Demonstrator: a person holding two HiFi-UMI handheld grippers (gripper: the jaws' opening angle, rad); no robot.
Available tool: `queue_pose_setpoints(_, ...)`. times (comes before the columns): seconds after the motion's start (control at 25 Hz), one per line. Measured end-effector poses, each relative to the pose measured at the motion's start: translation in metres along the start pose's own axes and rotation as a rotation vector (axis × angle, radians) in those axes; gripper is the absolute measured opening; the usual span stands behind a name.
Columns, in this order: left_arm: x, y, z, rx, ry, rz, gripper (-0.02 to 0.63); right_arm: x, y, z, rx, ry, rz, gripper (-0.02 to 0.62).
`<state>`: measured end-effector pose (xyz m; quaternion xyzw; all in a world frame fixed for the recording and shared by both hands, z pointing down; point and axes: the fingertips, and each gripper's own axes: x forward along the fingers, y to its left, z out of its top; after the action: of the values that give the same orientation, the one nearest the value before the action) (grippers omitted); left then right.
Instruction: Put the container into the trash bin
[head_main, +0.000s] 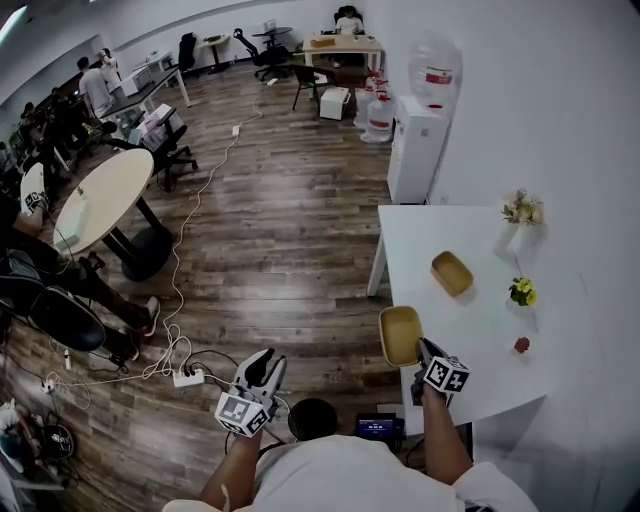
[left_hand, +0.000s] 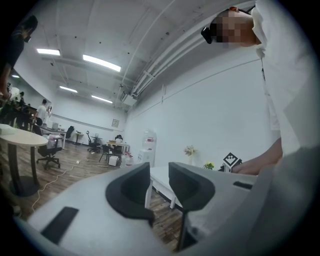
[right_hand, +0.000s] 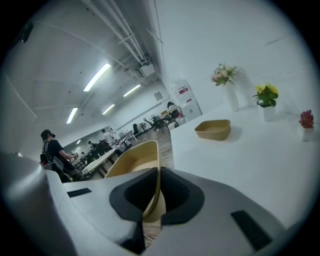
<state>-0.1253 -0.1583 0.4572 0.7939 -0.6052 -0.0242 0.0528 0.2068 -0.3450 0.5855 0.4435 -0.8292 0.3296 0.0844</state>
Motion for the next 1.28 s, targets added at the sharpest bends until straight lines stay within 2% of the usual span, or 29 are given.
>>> queue_pose_setpoints(0.32, -0.060, 0.047, 0.001, 0.003, -0.007, 0.015, 0.114, 0.015, 0.081, -0.034, -0.029, 0.011, 0.057, 0.041)
queue_pose_setpoints(0.52, -0.093, 0.071, -0.003, -0.006, 0.003, -0.011, 0.109, 0.008, 0.126, -0.067, -0.020, 0.007, 0.069, 0.041)
queue_pose_setpoints(0.88, -0.157, 0.088, -0.028, 0.000, 0.048, -0.100, 0.103, -0.021, 0.179, -0.165, 0.020, 0.021, 0.049, 0.041)
queue_pose_setpoints(1.04, -0.181, 0.094, -0.049, -0.012, 0.090, -0.137, 0.098, -0.025, 0.195, -0.206, 0.029, 0.041, 0.035, 0.041)
queue_pose_setpoints(1.28, -0.192, 0.103, -0.112, -0.056, 0.170, -0.164, 0.097, -0.013, 0.198, -0.267, 0.060, 0.067, 0.029, 0.041)
